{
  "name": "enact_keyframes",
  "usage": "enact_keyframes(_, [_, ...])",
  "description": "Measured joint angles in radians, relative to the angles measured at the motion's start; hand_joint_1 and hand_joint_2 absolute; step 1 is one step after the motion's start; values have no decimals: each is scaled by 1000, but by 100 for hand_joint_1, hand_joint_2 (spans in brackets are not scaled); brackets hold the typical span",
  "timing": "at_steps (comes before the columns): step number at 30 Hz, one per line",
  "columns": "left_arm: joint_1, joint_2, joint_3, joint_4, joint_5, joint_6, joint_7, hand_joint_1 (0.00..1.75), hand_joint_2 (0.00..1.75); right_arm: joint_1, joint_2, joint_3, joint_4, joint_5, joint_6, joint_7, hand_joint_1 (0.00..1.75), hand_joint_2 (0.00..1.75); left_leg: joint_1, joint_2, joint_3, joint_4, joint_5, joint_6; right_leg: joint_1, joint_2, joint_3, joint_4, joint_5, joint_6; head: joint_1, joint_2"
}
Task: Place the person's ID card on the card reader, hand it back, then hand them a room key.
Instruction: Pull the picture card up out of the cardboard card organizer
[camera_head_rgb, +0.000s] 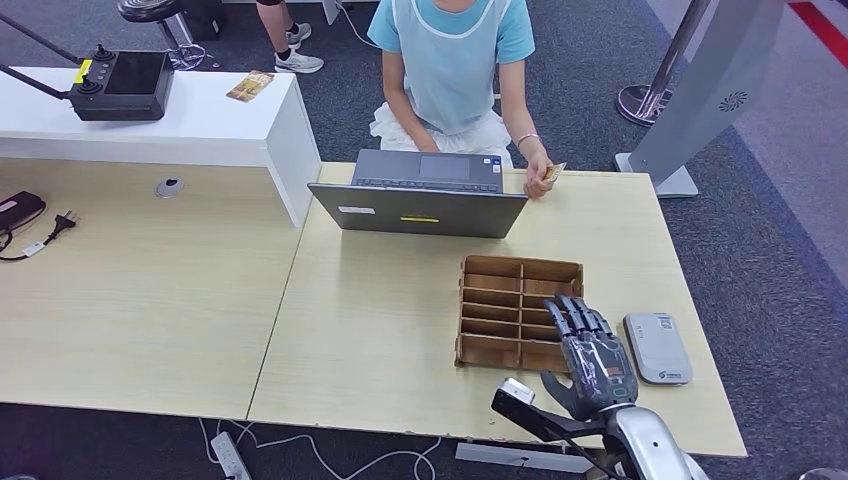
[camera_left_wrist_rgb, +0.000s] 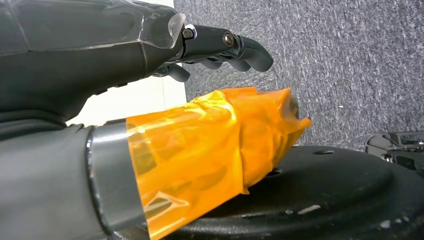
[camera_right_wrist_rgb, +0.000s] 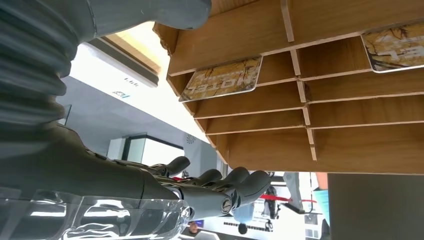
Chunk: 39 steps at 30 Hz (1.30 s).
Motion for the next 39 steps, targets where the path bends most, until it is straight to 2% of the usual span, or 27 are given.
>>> enact_keyframes(7, [0,0,0,0,-1,-2,0,0,0,-5,9,-3,23,7,-1,13,44,175,0,0,0,0,0,0,0,0,0,0,0,0,0,0])
enact_keyframes(11, [0,0,0,0,-5,-2,0,0,0,-2,12,-17,27,10,-3,19,64,175,0,0,0,0,0,0,0,0,0,0,0,0,0,0])
enact_keyframes(14, [0,0,0,0,-6,-2,0,0,0,3,14,-33,26,17,-5,20,68,175,0,0,0,0,0,0,0,0,0,0,0,0,0,0])
enact_keyframes(39, [0,0,0,0,-6,-2,-1,0,0,15,33,-69,31,38,-3,18,60,175,0,0,0,0,0,0,0,0,0,0,0,0,0,0])
